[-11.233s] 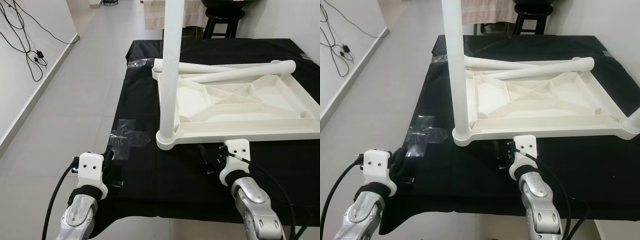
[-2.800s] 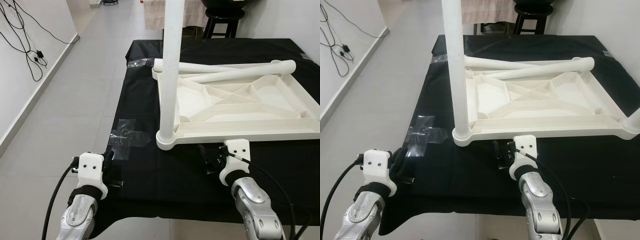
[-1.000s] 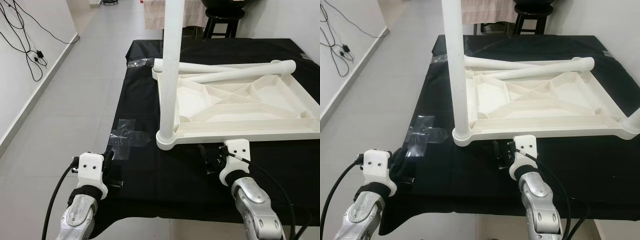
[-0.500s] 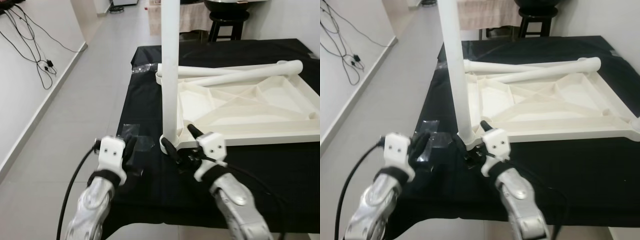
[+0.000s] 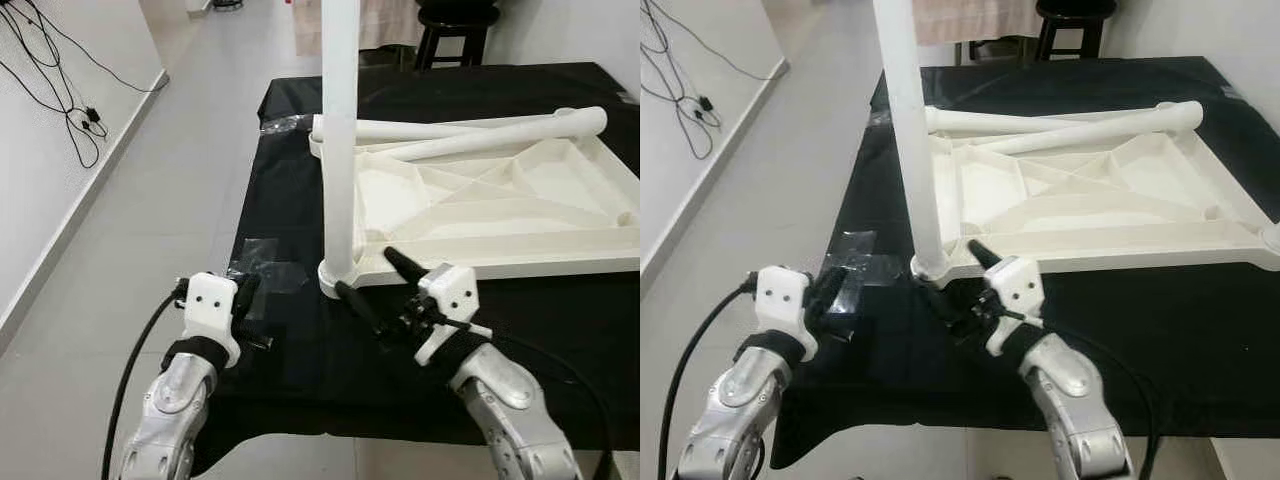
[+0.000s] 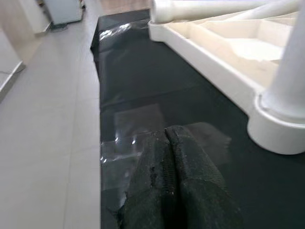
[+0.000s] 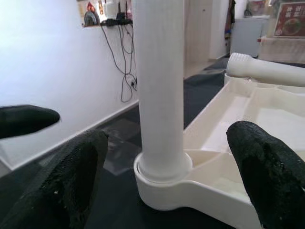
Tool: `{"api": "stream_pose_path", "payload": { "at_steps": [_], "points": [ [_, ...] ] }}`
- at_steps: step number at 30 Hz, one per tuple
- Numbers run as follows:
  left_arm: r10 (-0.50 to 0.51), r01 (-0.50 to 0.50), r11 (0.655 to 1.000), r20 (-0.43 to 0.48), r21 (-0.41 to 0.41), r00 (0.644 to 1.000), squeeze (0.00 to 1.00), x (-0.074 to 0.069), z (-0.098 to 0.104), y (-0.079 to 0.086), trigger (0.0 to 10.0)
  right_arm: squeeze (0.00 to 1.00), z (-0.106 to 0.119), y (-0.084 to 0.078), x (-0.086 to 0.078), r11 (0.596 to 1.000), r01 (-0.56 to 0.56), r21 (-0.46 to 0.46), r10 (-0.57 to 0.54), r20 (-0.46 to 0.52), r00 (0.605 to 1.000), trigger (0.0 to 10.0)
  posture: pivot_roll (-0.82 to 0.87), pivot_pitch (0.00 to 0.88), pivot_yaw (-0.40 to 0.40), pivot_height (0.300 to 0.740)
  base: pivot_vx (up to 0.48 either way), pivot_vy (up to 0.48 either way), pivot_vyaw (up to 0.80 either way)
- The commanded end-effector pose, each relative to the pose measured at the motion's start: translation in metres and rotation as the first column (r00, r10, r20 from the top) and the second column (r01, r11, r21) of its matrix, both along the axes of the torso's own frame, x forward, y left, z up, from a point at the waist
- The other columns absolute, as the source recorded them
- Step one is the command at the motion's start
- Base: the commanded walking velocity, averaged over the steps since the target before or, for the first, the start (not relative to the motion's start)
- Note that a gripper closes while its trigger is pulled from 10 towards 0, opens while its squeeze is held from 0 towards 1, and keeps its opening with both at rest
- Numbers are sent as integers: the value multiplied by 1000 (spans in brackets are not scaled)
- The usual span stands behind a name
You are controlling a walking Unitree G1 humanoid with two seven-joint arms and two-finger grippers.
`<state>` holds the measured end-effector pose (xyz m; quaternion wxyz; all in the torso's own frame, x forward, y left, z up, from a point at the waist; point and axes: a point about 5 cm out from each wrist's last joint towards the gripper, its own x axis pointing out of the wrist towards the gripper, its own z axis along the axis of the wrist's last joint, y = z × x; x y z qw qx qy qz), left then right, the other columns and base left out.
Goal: Building children table
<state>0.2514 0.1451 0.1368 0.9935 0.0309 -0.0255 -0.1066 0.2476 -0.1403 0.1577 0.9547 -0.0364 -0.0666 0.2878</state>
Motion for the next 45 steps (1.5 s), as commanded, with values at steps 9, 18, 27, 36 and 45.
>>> {"api": "stream_pose_path", "payload": {
  "at_steps": [9,18,27,36,45],
  "points": [
    [28,-25,998,-51,59,998,0,-4,-12,5,10000,0,-10,-17,-20,987,-158,23,160,-97,982,10000,-6,107,48,740,0,475,0],
    [19,-15,998,-65,59,998,0,-1,-12,6,10000,0,-13,-9,-16,988,-155,12,155,-102,983,10000,-8,108,51,740,0,473,0],
    [5,-2,998,-72,55,997,0,-1,-13,3,10000,0,-17,9,-3,998,-55,41,60,-111,992,10000,-6,114,50,740,0,476,0],
    [-11,13,1000,-71,20,997,0,-2,-11,1,10000,0,-16,4,17,991,117,63,-108,-137,985,10000,-6,109,49,740,0,106,0],
    [-29,26,999,-80,-32,996,0,-1,-12,-4,10000,0,-18,8,24,985,153,77,-139,-158,978,10000,-5,101,44,740,191,0,0]
  ]
}}
